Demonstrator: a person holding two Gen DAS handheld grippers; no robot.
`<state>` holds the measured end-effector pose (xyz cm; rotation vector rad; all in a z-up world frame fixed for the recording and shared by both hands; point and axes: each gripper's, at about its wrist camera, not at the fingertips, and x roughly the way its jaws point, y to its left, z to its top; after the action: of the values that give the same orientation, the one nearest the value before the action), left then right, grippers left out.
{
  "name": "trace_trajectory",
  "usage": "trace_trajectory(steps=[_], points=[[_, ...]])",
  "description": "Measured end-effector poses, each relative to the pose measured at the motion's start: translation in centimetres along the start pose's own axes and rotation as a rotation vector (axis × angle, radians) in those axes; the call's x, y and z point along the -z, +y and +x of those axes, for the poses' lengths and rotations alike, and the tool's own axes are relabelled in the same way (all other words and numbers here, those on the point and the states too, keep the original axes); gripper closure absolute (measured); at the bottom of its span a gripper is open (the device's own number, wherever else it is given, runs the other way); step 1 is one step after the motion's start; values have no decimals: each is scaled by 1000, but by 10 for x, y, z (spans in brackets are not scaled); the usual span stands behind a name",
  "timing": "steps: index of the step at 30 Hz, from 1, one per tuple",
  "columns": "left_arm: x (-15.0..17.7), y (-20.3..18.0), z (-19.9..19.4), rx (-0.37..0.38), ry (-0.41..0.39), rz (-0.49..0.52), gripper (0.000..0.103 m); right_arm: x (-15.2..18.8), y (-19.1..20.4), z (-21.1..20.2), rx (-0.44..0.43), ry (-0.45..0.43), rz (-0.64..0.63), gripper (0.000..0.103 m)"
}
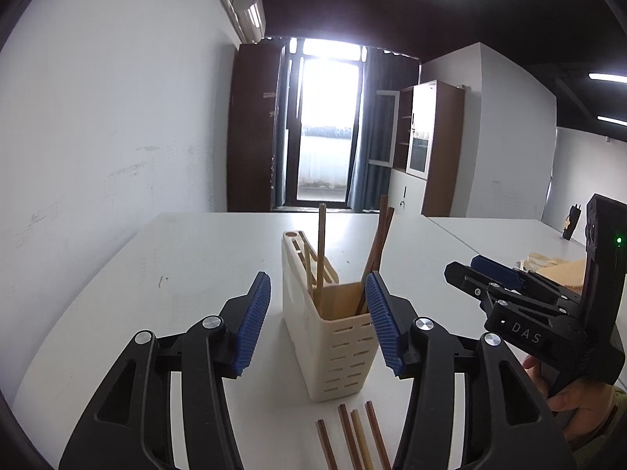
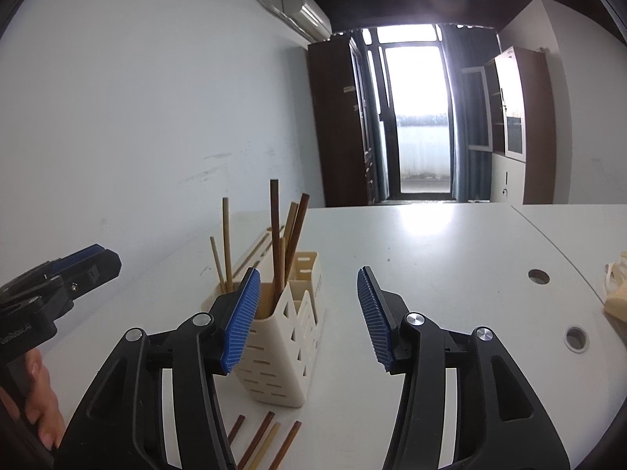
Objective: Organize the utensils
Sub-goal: 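Move both tools back down to the remaining chopsticks on the table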
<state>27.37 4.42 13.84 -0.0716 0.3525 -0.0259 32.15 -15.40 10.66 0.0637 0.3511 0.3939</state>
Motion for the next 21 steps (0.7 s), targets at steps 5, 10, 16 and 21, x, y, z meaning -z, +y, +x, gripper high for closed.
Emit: trace_trajectory(steps=[5,10,16,21], points=[[18,14,5,1,64,-44,49,16,4,4,24,83,-1,46],[35,16,14,-21,148,-35,45,33,13,16,45,184,-15,44],[57,14,20,-35,242,-2,42,65,18,20,73,280,-16,44],[72,13,28,-23,318,3,42,75,21,27,92,348,-21,44]])
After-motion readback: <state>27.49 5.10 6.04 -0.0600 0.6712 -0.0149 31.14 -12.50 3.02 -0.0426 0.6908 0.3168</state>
